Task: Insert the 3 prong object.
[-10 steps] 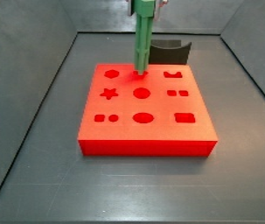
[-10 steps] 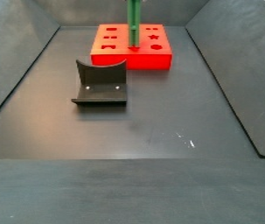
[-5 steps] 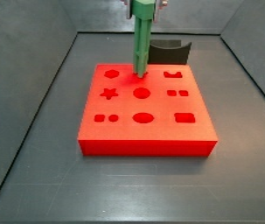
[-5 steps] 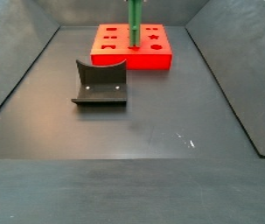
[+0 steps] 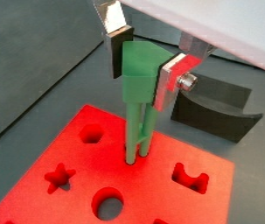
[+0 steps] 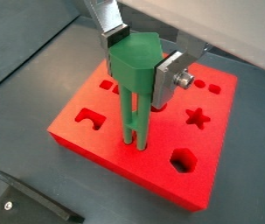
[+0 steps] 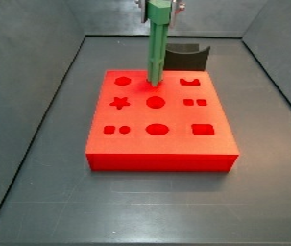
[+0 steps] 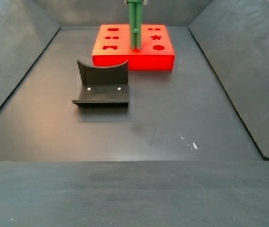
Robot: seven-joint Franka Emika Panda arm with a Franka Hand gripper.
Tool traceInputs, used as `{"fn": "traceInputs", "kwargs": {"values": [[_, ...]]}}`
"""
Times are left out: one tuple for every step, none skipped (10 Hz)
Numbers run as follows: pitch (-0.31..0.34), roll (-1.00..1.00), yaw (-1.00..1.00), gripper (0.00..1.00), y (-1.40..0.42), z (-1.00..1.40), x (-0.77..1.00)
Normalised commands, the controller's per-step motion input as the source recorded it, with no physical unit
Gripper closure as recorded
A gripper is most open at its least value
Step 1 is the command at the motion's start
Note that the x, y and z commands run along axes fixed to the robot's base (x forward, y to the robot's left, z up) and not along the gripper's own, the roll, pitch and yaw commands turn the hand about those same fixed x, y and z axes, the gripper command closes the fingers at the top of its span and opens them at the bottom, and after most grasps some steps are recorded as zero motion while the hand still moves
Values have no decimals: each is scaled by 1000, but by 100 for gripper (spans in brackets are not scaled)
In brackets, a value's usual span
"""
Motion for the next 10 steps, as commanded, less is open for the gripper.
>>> {"fn": "traceInputs", "kwargs": {"values": [[0,0,-226,100,0,-140,0],[0,0,-117,100,0,-194,3],[-19,0,-46,100,0,-363,34],[-21,61,-3,100,-3,-406,143],[-4,83,0,100,-11,-414,220],[0,86,-14,100,-66,-409,363],[0,57,-69,100,-51,-371,254],[-10,33,-71,100,0,-274,-11],[-11,57,-120,100,86,-289,-269],[-1,69,-146,100,86,-254,-366]]}}
